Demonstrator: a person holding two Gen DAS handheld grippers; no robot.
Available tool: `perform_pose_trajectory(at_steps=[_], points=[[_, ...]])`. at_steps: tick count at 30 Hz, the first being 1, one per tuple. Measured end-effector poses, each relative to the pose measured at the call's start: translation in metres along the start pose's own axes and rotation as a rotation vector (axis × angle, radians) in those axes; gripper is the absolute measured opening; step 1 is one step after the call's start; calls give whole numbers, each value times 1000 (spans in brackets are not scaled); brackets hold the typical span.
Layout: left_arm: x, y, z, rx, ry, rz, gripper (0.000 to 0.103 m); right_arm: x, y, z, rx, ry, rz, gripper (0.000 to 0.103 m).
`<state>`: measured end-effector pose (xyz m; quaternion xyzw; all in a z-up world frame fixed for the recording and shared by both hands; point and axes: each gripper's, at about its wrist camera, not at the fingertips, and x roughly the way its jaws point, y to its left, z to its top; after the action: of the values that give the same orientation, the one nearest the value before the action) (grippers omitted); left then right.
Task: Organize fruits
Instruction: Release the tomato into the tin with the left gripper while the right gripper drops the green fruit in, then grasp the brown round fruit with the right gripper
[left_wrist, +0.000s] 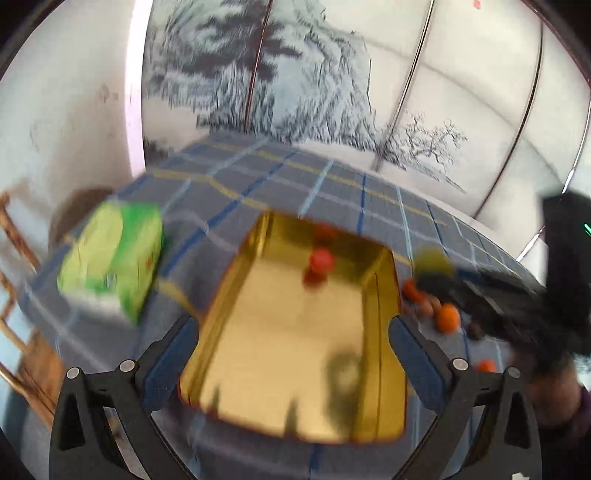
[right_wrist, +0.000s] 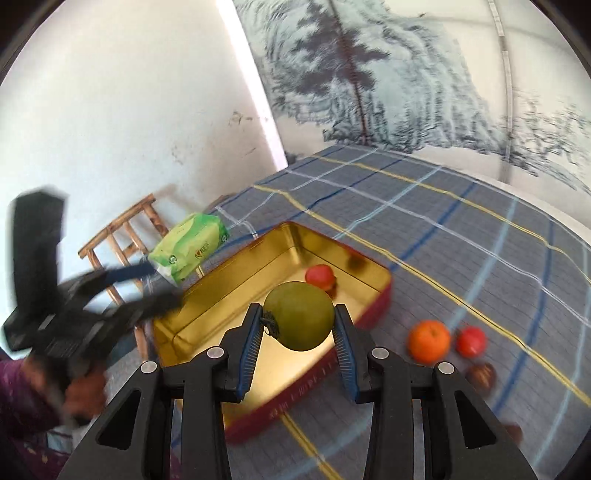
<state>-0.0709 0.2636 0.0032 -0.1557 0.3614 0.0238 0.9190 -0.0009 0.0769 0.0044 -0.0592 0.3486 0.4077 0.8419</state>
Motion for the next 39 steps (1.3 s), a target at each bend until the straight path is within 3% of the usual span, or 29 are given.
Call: perform_pose_trajectory(at_steps=[4,7,13,16,20,22,25,27,30,35,39], points=[[-11,0,-24,43,40,-10,101,37,6,11,-8,39,26,39],[-24,-5,-35,82,3,-4,101,61,7,15,-2,70,27,39],[-26,-13,-42,51,44,-101,102,95,2,18,13,112,5,43],[-28,-19,-48,59,42,-87,102,78,-11,24,81,54,36,44],[-28,-33,-58,89,54,-27,102,18,-40,21,120,-50,25,55],[-29,-42,-66,111,49,-25,102,-4,-53,6,81,-2,24,56],[-31,-50,-74,124,39,-88,102,-12,-54,-19,-30,106,-61,56],[-33,-57,-77,145,36,-121,102,-10,-53,-33,-62,152,-67,56],[-41,-64,-78,178,6,-112,102,3,-46,-43,-108,177,-75,56],[-54,-59,-79,146,-42,-180,102,28,-41,-41,-169,190,-73,56],[-50,-62,-79,140,-21,-180,102,51,-41,-42,-189,232,-70,55]])
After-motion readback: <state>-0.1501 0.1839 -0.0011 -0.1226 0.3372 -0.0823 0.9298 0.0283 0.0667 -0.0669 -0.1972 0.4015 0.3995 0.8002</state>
